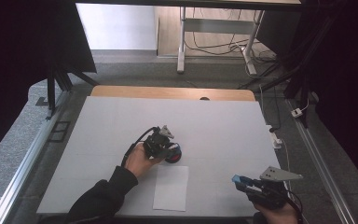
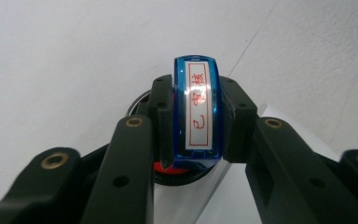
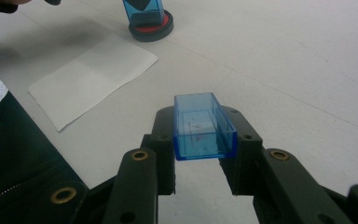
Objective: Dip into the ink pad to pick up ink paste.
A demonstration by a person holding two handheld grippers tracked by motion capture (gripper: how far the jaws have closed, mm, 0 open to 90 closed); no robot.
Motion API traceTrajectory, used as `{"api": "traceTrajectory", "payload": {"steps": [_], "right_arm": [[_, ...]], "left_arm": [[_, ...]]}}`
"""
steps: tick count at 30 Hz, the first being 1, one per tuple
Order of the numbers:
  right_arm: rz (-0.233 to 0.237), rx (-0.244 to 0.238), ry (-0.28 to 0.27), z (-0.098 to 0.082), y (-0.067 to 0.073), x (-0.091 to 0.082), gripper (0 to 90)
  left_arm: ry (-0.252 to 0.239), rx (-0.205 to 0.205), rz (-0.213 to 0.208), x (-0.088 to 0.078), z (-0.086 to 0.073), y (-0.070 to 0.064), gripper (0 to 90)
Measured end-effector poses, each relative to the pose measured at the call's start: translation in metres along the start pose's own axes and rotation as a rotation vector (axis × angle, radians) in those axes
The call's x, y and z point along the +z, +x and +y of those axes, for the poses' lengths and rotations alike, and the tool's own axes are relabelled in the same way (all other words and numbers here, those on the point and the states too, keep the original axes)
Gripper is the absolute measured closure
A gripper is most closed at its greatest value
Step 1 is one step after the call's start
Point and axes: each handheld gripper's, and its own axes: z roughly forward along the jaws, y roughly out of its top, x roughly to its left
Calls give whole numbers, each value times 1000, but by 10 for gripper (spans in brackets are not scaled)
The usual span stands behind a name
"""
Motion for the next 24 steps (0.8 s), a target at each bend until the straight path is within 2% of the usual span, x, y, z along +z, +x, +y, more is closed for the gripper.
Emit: {"api": "traceTrajectory", "payload": {"steps": [13, 24], "right_arm": [[7, -5, 3, 0, 1, 0, 684], [7, -10, 0, 0, 1, 0, 684]], "left_arm": [[-99, -3, -32, -25, -2, -3, 697], [-146, 4, -70, -45, -9, -10, 697]]}}
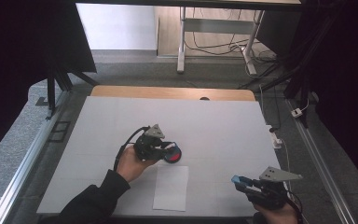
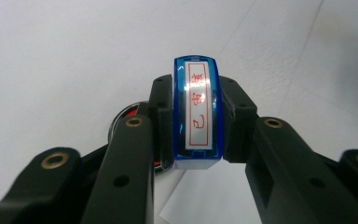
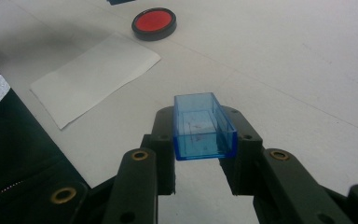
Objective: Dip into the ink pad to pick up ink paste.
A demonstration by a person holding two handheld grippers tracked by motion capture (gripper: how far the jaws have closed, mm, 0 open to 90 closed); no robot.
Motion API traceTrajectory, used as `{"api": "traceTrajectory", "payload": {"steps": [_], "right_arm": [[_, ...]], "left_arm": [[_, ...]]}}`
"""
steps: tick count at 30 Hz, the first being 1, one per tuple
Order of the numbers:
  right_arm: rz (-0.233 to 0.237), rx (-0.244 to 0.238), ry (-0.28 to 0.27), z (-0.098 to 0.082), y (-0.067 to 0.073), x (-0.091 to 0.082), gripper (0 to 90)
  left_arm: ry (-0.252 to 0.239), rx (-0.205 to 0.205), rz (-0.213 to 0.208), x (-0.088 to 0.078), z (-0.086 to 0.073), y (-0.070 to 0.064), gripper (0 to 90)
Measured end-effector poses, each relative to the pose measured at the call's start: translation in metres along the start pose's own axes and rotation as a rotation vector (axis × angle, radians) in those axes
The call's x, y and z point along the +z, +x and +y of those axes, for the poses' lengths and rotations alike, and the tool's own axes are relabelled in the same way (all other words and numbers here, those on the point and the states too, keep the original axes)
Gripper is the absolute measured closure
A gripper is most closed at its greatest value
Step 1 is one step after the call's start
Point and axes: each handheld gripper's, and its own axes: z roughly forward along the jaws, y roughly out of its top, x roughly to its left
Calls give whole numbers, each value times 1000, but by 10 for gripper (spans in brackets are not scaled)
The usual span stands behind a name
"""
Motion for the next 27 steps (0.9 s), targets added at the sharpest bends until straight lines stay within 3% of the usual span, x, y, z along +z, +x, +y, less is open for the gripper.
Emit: {"api": "traceTrajectory", "payload": {"steps": [15, 27], "right_arm": [[6, 0, -4, 0, 0, 0, 683], [7, -5, 1, 0, 0, 0, 683]], "left_arm": [[-75, -35, -73, -27, -8, -11, 697], [-90, -39, -98, -40, -16, -22, 696]]}}
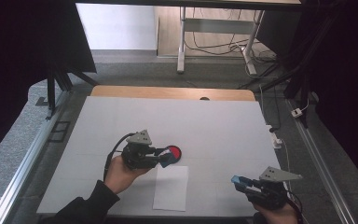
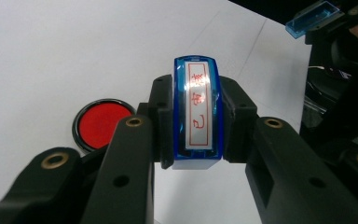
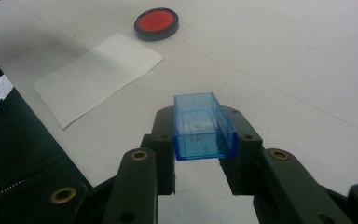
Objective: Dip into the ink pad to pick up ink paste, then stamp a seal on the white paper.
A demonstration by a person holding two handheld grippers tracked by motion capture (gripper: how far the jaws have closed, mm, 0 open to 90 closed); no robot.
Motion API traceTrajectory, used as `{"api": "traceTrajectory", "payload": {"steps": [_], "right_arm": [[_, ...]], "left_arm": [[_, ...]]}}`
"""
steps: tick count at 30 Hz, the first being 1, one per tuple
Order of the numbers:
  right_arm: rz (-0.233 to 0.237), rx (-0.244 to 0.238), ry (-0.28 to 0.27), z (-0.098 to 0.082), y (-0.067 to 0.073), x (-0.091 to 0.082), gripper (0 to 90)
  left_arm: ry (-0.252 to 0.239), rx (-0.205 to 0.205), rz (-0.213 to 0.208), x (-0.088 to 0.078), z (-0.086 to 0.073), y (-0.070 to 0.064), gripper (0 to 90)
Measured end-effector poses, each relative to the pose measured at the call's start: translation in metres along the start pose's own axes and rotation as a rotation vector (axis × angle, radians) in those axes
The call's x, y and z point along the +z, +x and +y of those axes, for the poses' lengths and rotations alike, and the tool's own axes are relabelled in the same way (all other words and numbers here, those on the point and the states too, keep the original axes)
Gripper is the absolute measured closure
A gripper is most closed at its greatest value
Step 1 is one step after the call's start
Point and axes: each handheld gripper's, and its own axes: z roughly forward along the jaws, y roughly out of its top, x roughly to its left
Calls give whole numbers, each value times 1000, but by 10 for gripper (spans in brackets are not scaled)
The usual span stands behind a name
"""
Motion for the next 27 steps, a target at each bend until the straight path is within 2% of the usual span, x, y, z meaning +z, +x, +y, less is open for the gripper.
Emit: {"api": "traceTrajectory", "payload": {"steps": [18, 24, 27], "right_arm": [[3, -13, 2, 0, 1, 0, 683], [2, -15, 5, 0, 1, 0, 683], [6, -13, 3, 0, 1, 1, 683]], "left_arm": [[29, 8, 1, -1, -12, -13, 697], [48, -26, -13, 2, -15, -15, 698], [58, -26, -10, 5, -16, -16, 698]]}}
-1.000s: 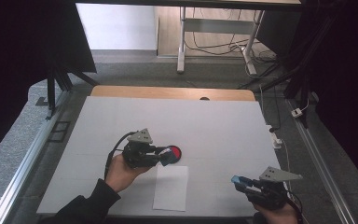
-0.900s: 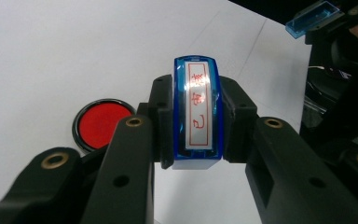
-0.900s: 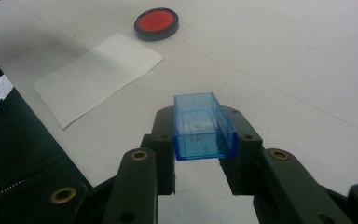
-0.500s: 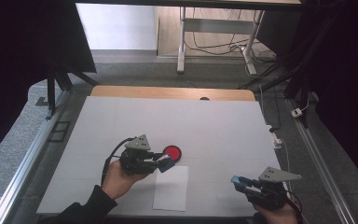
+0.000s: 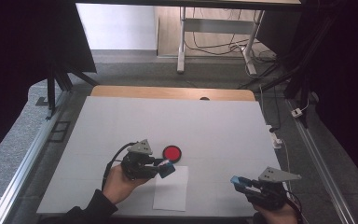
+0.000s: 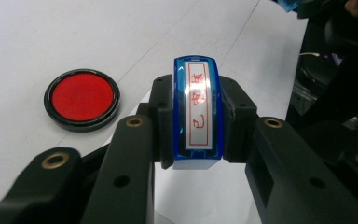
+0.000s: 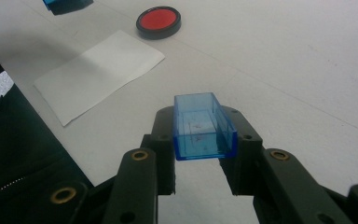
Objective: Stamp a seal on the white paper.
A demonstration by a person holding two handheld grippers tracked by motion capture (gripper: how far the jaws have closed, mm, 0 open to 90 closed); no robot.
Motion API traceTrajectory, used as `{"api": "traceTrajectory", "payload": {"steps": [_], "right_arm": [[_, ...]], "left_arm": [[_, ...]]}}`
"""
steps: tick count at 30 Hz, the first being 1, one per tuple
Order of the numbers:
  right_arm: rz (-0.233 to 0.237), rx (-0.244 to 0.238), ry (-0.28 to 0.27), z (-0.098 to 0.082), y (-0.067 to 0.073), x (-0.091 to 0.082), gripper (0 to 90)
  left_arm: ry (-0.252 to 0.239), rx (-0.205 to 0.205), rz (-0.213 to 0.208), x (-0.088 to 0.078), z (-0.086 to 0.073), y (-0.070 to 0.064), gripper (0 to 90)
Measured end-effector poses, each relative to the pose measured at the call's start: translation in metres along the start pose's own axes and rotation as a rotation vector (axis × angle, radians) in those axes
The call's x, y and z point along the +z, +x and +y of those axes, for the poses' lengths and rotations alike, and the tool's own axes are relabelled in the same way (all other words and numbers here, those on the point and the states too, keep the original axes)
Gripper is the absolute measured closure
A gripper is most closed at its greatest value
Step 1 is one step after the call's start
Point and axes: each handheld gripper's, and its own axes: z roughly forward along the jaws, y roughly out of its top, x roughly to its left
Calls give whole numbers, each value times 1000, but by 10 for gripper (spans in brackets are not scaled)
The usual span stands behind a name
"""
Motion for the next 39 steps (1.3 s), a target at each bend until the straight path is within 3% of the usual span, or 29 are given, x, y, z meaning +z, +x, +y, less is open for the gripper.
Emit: {"api": "traceTrajectory", "payload": {"steps": [12, 39], "right_arm": [[0, -1, 4, 0, 0, 0, 683], [1, 1, 8, 1, 0, 1, 683]], "left_arm": [[26, 10, 13, 16, -7, 5, 699], [127, 61, 27, 47, -14, 2, 699]]}}
